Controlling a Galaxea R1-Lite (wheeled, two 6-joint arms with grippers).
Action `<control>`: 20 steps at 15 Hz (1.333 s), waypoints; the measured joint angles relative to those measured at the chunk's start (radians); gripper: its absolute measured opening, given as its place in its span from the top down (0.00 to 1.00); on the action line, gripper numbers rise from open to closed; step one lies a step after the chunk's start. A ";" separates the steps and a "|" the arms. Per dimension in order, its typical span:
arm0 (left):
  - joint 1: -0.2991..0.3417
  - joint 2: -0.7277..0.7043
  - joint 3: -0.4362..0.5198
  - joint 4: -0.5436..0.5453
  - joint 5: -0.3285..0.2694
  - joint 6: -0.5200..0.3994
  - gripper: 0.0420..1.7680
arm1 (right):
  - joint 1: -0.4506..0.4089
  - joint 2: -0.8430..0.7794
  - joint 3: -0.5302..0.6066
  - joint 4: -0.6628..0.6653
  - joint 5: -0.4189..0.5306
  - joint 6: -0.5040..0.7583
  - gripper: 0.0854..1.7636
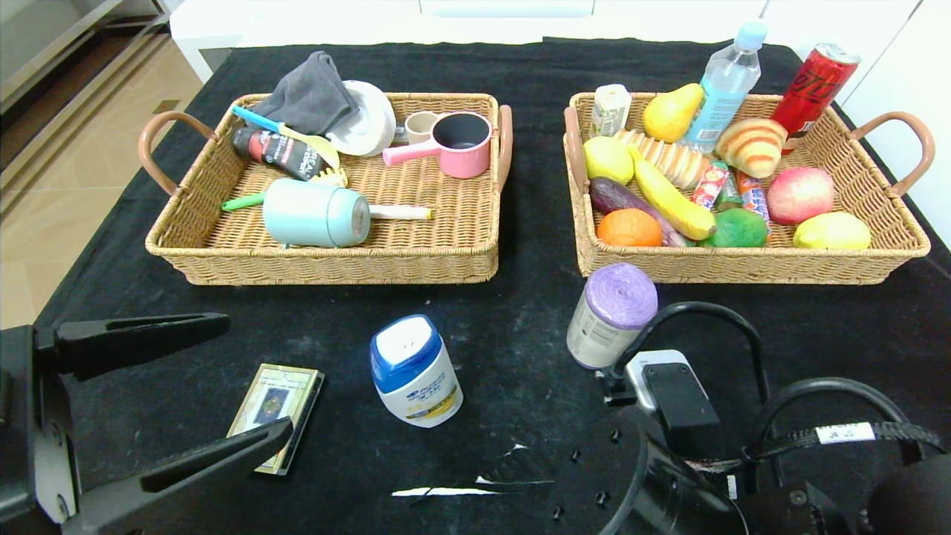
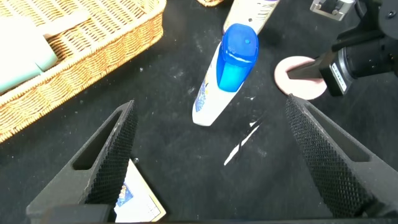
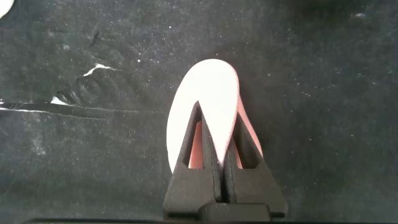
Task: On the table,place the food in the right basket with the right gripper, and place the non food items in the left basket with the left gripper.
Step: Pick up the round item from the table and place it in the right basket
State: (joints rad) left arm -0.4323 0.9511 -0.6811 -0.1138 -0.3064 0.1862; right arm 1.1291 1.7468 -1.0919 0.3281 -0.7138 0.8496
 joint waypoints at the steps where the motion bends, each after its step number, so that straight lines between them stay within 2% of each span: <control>1: 0.000 0.000 0.000 0.000 0.000 0.000 0.03 | 0.001 -0.007 0.000 0.002 0.000 -0.002 0.96; 11: 0.000 0.003 0.000 0.000 0.000 0.000 0.03 | -0.022 -0.104 -0.001 0.100 -0.016 -0.027 0.96; 20: 0.000 0.003 0.001 0.000 0.001 0.009 0.03 | -0.191 -0.231 -0.029 0.087 -0.017 -0.231 0.96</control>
State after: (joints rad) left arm -0.4328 0.9545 -0.6796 -0.1140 -0.3057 0.1953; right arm 0.9377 1.5162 -1.1204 0.4147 -0.7311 0.6189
